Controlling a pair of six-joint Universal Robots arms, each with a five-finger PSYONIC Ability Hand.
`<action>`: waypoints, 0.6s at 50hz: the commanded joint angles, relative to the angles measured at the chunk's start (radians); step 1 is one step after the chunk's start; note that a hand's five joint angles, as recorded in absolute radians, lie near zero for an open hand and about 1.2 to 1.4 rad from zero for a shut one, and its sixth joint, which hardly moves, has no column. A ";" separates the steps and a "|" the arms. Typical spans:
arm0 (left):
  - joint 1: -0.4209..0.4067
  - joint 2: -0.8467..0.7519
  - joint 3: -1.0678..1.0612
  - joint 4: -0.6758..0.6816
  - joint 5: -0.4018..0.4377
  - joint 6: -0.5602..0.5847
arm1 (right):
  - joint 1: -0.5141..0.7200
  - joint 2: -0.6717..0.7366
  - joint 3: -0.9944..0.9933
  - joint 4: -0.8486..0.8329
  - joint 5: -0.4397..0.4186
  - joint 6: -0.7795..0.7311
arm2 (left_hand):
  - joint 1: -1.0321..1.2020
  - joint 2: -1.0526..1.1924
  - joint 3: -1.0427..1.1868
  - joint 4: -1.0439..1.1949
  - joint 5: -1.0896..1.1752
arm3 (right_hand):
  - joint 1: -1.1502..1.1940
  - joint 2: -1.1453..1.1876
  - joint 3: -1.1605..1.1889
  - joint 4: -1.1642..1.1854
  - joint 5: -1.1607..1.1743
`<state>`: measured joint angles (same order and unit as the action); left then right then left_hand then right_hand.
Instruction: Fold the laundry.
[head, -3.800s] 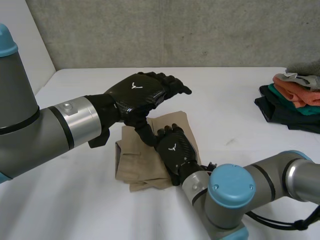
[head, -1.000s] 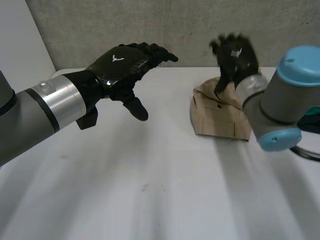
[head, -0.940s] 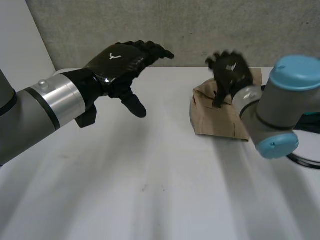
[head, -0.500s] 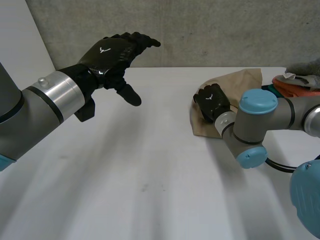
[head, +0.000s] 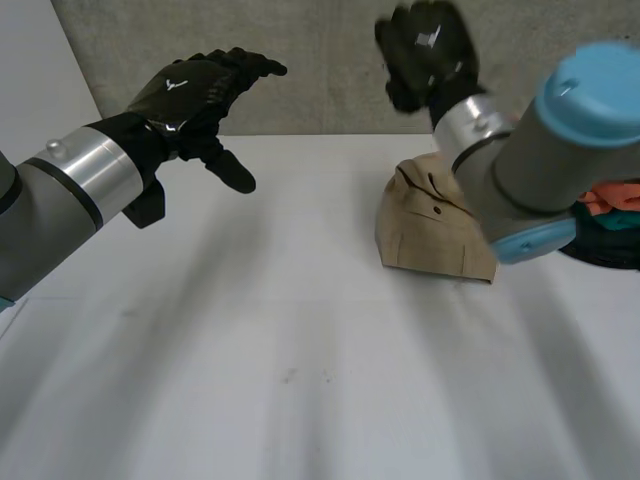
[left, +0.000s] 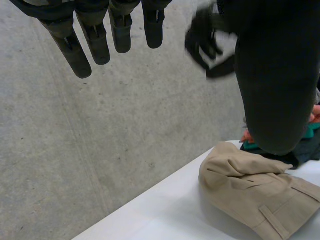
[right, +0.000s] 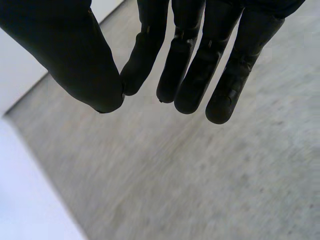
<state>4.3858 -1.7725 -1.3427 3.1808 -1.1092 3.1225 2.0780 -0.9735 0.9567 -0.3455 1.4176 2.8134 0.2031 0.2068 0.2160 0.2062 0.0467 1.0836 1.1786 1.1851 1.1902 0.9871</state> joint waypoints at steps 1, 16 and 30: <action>0.001 0.004 0.001 0.013 0.000 -0.028 | -0.006 -0.191 0.066 0.026 0.024 0.117 | 0.010 0.007 -0.002 0.007 -0.008 | 0.313 0.218 0.211 0.206 0.235; -0.015 -0.090 -0.018 0.051 -0.064 -0.008 | -0.064 0.007 0.329 0.191 0.021 -0.126 | 0.019 0.016 0.006 0.016 0.001 | -0.781 -0.876 -0.883 -0.888 -0.859; -0.023 -0.084 -0.024 0.071 -0.100 -0.012 | -0.067 0.341 0.013 0.184 0.011 -0.049 | 0.019 0.016 0.006 0.016 0.001 | -0.776 -0.871 -0.877 -0.882 -0.854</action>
<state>4.3631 -1.8564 -1.3652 3.2525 -1.2117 3.1119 2.0113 -0.7259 1.0806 -0.1579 1.4296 2.7590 0.2032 0.2069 0.2160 0.2063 0.0468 0.2904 0.3128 0.3059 0.3115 0.1378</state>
